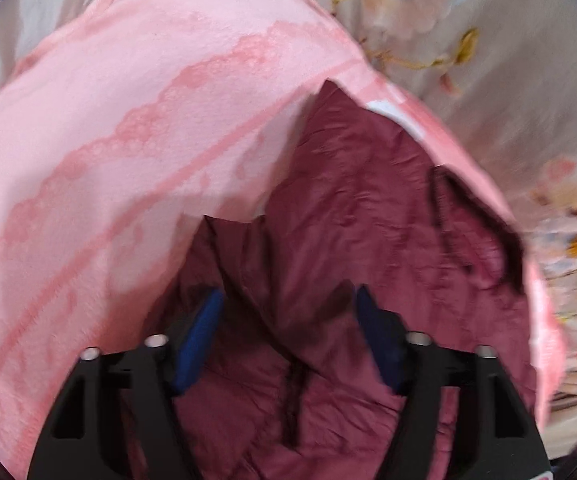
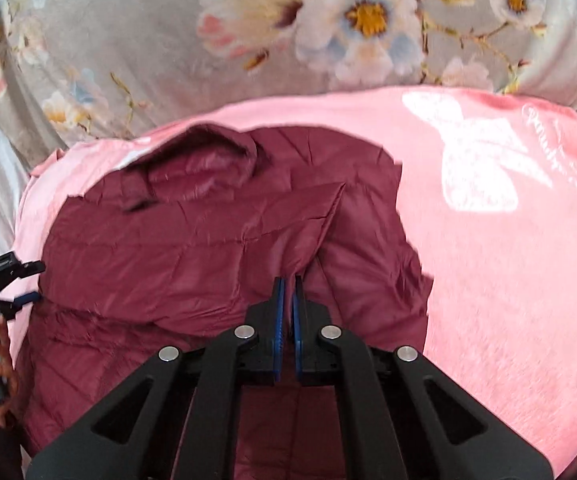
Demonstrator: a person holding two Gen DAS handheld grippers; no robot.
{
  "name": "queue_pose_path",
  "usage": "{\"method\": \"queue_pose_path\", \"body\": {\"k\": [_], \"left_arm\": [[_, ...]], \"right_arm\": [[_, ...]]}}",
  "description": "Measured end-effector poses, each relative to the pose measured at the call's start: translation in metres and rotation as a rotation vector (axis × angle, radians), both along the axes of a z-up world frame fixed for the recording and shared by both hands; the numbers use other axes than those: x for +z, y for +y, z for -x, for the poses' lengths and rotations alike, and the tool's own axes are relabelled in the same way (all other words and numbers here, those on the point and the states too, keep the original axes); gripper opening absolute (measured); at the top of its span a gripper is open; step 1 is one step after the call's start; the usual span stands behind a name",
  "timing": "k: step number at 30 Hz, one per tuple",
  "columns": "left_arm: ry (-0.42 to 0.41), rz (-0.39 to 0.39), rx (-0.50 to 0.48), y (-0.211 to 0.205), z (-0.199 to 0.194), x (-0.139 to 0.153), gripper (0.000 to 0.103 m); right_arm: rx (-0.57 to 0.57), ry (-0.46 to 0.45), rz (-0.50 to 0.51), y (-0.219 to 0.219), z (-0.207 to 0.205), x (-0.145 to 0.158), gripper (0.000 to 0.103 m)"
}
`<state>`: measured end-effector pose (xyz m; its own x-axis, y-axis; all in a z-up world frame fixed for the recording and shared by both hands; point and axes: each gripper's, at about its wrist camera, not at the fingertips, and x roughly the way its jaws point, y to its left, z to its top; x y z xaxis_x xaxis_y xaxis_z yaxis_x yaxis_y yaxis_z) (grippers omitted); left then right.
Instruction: Fold large clothes
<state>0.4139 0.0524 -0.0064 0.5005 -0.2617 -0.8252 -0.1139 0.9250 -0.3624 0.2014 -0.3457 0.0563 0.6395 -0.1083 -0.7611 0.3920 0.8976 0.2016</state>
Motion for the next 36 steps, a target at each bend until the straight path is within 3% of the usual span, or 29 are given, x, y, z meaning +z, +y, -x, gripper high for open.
{"method": "queue_pose_path", "body": {"k": [1,4,8,14,15,19,21,25,28,32,36], "left_arm": [[0.002,-0.036,0.001,-0.001,-0.001,-0.004,0.034],[-0.004,-0.147,0.010,-0.002,-0.002,-0.011,0.005],[-0.020,-0.205,-0.013,-0.003,-0.002,-0.018,0.004],[-0.019,-0.283,-0.042,-0.005,0.007,-0.005,0.007],[-0.028,-0.298,-0.043,-0.003,0.012,0.002,0.013],[-0.127,-0.348,-0.045,-0.002,0.033,0.041,0.013],[-0.186,-0.337,-0.061,-0.013,0.037,0.065,0.014],[-0.235,-0.307,-0.144,-0.053,0.035,0.085,0.032],[-0.209,-0.327,-0.217,-0.089,0.022,0.066,0.032],[-0.128,-0.353,-0.272,-0.110,0.017,0.017,0.032],[-0.163,-0.409,-0.275,-0.114,0.028,-0.008,0.033]], "right_arm": [[0.004,0.007,-0.009,0.002,0.001,-0.006,0.003],[0.003,0.037,0.008,0.001,0.003,-0.021,0.003],[0.004,0.101,0.001,0.000,-0.001,-0.048,0.003],[-0.013,0.118,0.017,0.001,0.007,-0.032,0.007],[-0.023,0.109,0.027,0.000,0.011,-0.024,0.007],[-0.042,0.019,0.055,-0.001,0.016,0.012,0.008],[-0.022,-0.024,0.066,0.004,0.004,0.027,0.008],[0.026,-0.030,0.049,0.016,-0.035,0.024,0.008],[0.064,0.012,0.022,0.029,-0.062,0.002,0.008],[0.109,0.055,0.015,0.052,-0.069,-0.022,0.008],[0.129,0.084,0.039,0.067,-0.065,-0.048,0.008]]}}
